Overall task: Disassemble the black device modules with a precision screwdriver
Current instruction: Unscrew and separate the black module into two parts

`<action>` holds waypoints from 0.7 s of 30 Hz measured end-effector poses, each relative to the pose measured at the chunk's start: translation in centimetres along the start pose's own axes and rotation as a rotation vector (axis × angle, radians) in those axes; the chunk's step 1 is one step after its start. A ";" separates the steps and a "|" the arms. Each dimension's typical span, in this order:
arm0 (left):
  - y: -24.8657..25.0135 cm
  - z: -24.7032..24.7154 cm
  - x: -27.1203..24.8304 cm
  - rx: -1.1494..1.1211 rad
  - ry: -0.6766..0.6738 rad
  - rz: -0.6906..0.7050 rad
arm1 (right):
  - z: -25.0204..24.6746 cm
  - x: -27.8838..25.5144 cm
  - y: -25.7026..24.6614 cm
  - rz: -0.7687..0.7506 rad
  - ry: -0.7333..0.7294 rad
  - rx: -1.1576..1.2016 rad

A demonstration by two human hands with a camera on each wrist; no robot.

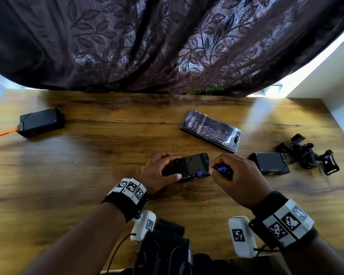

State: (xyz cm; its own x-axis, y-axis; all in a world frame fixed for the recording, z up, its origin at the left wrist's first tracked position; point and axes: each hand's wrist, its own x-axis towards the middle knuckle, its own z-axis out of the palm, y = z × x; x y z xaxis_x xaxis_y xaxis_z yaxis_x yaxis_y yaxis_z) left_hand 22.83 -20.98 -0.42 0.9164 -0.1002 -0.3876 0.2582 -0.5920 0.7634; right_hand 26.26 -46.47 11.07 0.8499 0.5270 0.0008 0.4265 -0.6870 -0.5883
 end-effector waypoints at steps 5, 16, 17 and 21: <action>0.2 -0.1 0.0 0.030 -0.001 0.001 | 0.0 0.2 -0.1 -0.016 -0.009 -0.018; -0.2 0.1 0.2 0.033 0.005 0.010 | -0.7 1.4 -1.9 -0.165 -0.131 -0.129; -0.3 0.1 0.3 0.030 0.008 0.011 | -0.7 1.5 -2.0 -0.167 -0.139 -0.140; -0.7 0.4 0.5 0.010 0.017 0.025 | -0.8 1.7 -2.1 -0.172 -0.149 -0.154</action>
State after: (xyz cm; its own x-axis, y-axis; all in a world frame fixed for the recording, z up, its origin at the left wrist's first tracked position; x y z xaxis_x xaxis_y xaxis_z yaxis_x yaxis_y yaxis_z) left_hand 23.02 -20.94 -1.38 0.9276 -0.1017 -0.3594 0.2318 -0.5978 0.7674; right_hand 27.04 -44.59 12.95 0.7107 0.7026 -0.0361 0.6124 -0.6431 -0.4599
